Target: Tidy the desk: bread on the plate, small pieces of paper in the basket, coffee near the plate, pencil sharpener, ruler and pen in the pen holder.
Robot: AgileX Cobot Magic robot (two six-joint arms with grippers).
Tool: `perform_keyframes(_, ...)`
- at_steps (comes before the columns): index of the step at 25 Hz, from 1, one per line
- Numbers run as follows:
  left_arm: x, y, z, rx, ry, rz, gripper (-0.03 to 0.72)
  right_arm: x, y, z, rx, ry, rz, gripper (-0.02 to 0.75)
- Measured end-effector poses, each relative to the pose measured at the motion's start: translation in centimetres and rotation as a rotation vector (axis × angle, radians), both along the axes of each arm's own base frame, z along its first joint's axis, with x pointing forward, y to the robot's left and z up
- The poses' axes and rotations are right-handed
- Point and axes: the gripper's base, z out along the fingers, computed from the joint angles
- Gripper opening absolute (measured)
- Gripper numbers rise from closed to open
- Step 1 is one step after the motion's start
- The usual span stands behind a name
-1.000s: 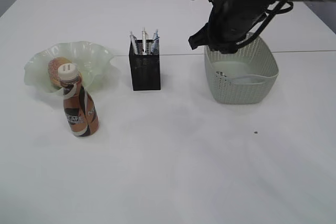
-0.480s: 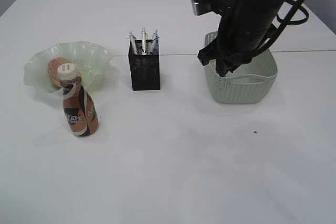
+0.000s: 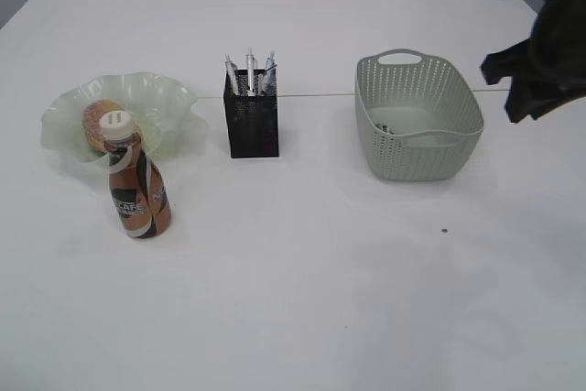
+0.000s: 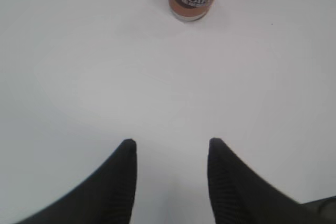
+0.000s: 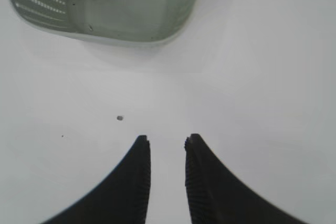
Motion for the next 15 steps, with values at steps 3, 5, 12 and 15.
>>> perform_keyframes(3, -1.1, 0.6, 0.5, 0.029, -0.011, 0.039, 0.333, -2.3, -1.6, 0.9, 0.019, -0.041, -0.078, 0.174)
perform_keyframes(5, -2.3, 1.0, 0.9, 0.043, -0.008, 0.058, 0.333, -3.9, -1.8, 1.4, 0.030, -0.059, -0.102, 0.176)
perform_keyframes(12, -6.1, 2.1, 2.0, 0.071, -0.031, 0.080, 0.333, -9.8, -2.2, 4.1, 0.036, -0.132, -0.125, 0.237)
perform_keyframes(15, -7.8, 2.4, 2.4, 0.062, -0.071, 0.083, 0.333, -12.9, -2.5, 5.2, 0.048, -0.163, -0.167, 0.248)
